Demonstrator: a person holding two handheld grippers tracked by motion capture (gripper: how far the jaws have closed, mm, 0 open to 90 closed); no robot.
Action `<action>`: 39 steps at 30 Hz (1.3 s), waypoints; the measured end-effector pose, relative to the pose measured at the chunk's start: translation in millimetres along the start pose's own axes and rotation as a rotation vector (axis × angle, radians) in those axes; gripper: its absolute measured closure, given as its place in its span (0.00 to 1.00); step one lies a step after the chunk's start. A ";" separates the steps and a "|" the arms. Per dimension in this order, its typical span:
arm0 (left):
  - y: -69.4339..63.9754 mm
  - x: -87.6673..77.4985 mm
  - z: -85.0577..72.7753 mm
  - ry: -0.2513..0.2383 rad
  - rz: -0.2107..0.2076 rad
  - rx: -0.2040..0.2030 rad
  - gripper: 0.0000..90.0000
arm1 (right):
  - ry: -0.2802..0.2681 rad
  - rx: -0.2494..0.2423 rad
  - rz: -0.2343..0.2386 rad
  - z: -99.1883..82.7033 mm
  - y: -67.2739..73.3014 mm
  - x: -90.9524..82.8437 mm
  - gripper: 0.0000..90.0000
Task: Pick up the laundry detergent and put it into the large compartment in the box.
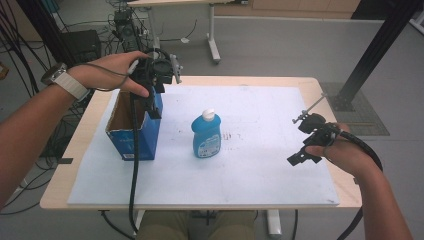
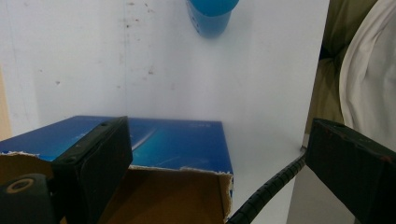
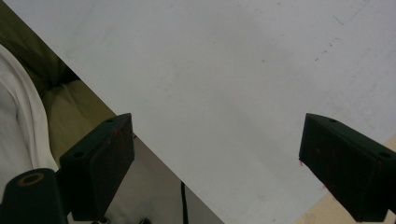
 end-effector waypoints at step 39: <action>-7.2 -2.2 9.7 -0.056 0.014 -0.134 0.08 | -0.001 -0.002 0.006 -2.4 -1.0 2.3 0.12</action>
Point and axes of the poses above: each handheld gripper's, and its own axes: x roughly forward along the jaws, z roughly out of its top, y roughly to its left, the point moved 8 cm from there along x, roughly forward along the jaws, and after that the axes turned 7 degrees about -z, right-handed, at the moved point
